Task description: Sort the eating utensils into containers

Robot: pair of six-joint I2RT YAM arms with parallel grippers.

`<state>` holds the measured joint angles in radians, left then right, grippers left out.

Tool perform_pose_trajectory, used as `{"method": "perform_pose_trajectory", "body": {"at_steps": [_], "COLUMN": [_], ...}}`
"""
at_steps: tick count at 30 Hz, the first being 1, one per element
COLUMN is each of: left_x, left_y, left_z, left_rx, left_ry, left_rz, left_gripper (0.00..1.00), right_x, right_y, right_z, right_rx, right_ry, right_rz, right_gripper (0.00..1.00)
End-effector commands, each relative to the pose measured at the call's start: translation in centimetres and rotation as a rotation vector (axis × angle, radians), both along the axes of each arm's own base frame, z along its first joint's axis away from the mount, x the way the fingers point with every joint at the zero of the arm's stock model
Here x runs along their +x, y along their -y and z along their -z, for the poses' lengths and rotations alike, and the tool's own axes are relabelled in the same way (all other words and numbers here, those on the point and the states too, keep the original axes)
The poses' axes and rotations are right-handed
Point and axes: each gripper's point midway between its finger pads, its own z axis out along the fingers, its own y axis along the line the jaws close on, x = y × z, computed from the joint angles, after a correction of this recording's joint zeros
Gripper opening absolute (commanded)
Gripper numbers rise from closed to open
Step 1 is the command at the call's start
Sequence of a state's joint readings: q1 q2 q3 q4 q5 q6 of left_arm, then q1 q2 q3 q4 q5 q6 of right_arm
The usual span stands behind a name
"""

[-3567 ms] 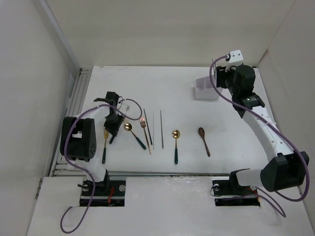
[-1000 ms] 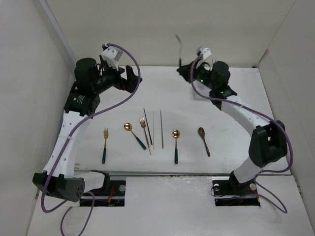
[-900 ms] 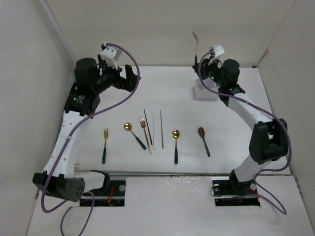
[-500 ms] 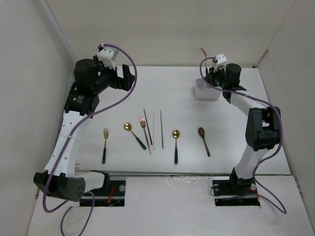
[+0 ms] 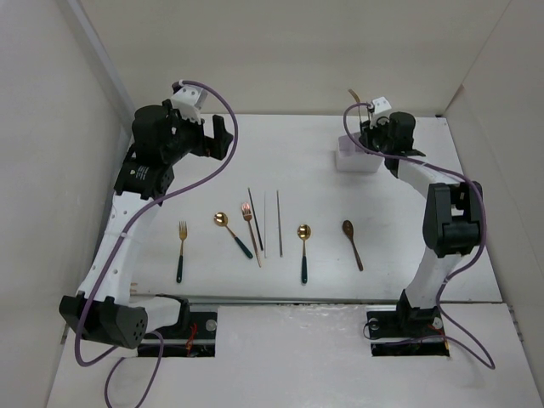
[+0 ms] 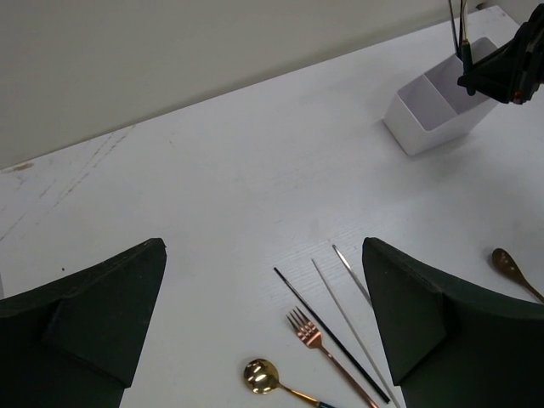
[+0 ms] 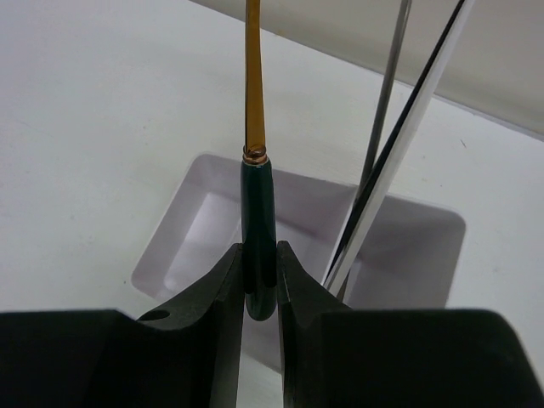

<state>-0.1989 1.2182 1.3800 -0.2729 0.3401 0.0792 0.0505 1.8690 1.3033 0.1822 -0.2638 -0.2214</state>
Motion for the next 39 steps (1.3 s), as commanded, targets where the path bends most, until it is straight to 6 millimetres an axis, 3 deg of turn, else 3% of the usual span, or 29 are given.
{"method": "perform_pose_trajectory", "body": {"at_steps": [1,9,12,16,20,24,27,30,31,34,35,37,38,39], "left_x": [0.2,0.3,0.3,0.3,0.2,0.5,0.3,-0.6,-2.0,-5.3,-7.6,-10.0,-12.3,-13.0], "left_y": [-0.3,-0.3,-0.3,-0.3,-0.7,-1.9,-3.6,-6.3,-7.1,-8.5,-9.3,-10.1,-11.0,-11.9], "left_z": [-1.4,-1.6,-1.6,-1.6,-1.6,0.2,2.9,7.6,11.2,17.0,20.0,22.1,23.5,23.8], "left_rx": [0.0,0.006,-0.002,-0.002,0.003,0.028,0.069,0.195,0.272,0.454,0.56,0.662,0.722,0.785], "left_ry": [0.065,0.078,0.074,0.074,0.076,0.04,-0.023,-0.148,-0.249,-0.41,-0.514,-0.596,-0.684,-0.718], "left_rz": [-0.01,-0.009,-0.01,-0.01,-0.033,-0.104,-0.193,-0.296,-0.295,-0.221,-0.152,-0.07,-0.032,-0.017], "left_gripper": [1.0,1.0,1.0,1.0,1.0,1.0,1.0,0.97,0.97,0.95,0.95,0.95,0.95,0.95], "right_x": [0.7,1.2,1.1,1.1,1.1,1.1,1.0,0.4,0.2,-0.7,-1.5,-2.5,-3.4,-3.9], "right_y": [1.1,1.2,1.2,1.2,1.2,1.2,1.0,0.8,0.2,-0.9,-1.4,-2.9,-3.4,-4.0], "right_z": [-0.6,0.2,0.4,0.9,0.9,0.9,0.3,-1.5,-3.2,-5.6,-7.4,-8.9,-10.6,-11.4], "right_rx": [-0.022,-0.036,-0.036,-0.037,-0.037,-0.037,-0.031,-0.025,-0.023,-0.034,-0.033,-0.042,-0.04,-0.042], "right_ry": [0.036,0.023,0.012,0.003,0.003,0.003,0.013,0.038,0.071,0.115,0.149,0.175,0.207,0.217], "right_rz": [0.025,0.029,0.029,0.029,0.029,0.029,0.016,0.004,-0.007,0.002,-0.001,-0.001,0.0,-0.001], "right_gripper": [0.0,0.01,0.11,0.3,0.35,0.38,0.39,0.39,0.41,0.45,0.47,0.52,0.58,0.61]}}
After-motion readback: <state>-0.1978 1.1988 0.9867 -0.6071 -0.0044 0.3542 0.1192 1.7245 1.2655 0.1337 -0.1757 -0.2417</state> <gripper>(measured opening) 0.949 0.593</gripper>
